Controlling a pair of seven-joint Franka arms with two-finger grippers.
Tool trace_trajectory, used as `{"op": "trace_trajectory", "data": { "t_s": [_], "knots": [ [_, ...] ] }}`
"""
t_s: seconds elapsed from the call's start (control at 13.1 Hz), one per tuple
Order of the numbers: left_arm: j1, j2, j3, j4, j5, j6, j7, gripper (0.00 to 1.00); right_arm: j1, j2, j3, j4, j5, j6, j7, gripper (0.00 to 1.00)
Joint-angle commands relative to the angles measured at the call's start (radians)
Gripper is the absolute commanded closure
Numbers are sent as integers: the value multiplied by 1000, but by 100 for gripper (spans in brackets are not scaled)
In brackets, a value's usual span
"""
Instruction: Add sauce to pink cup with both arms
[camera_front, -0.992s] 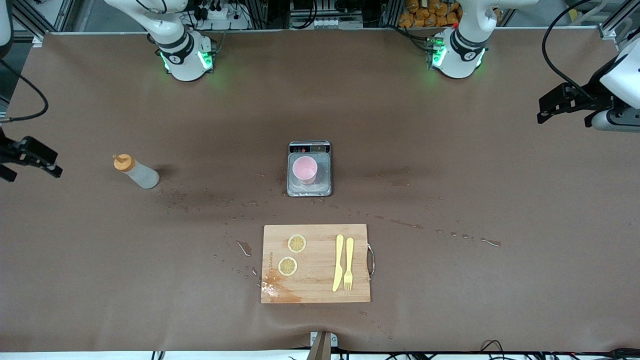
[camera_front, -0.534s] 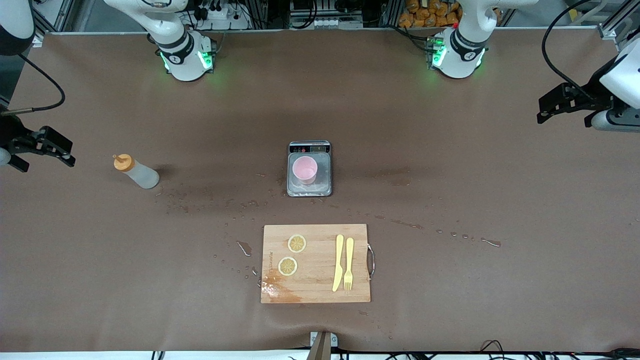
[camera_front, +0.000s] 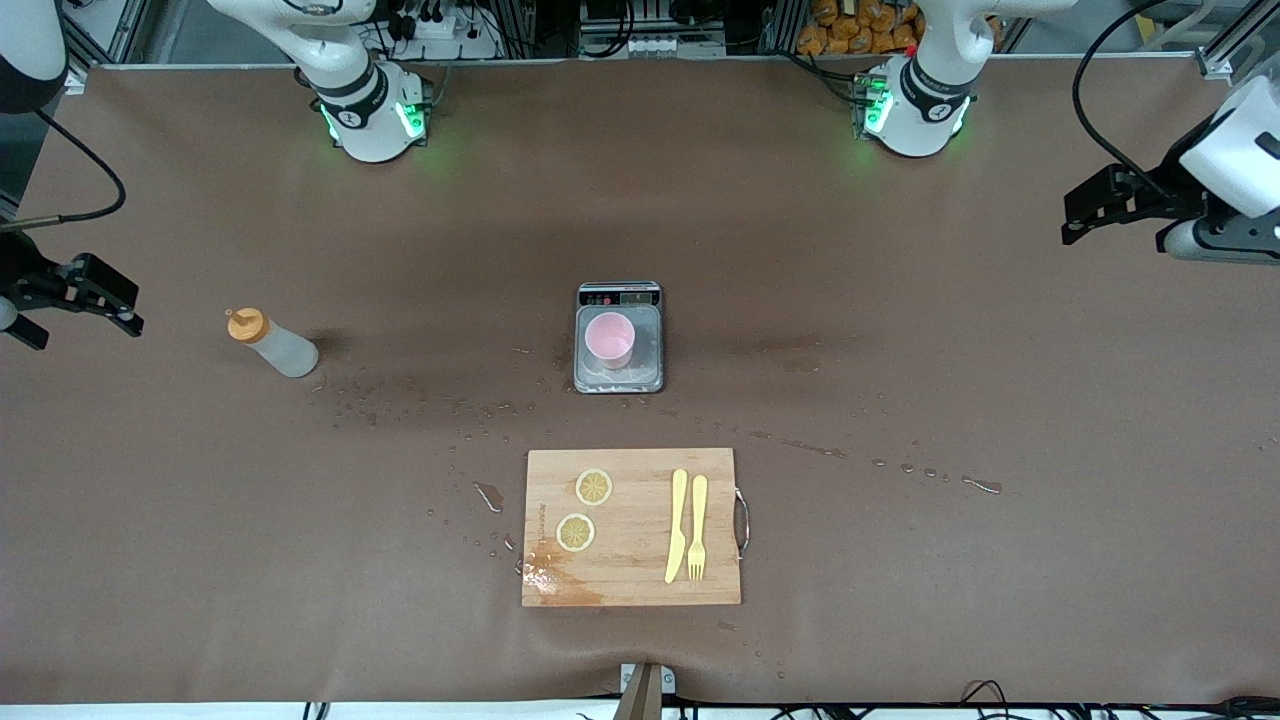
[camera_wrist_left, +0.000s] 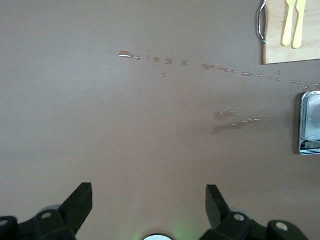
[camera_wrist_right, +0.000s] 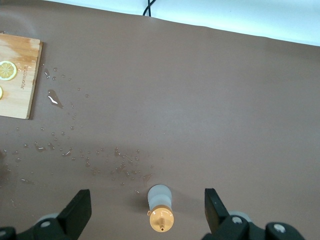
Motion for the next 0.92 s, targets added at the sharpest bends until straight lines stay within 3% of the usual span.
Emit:
{"op": "trace_trajectory", "data": {
  "t_s": [0.0,0.84],
  "knots": [
    [2,6,-9,3,-4,-11,-4,0,-3,-21,1,-22,-17,2,25,0],
    [1,7,-11,9,6,-2,5,0,0,-18,3,-19,-15,-12,45,0]
  ]
}}
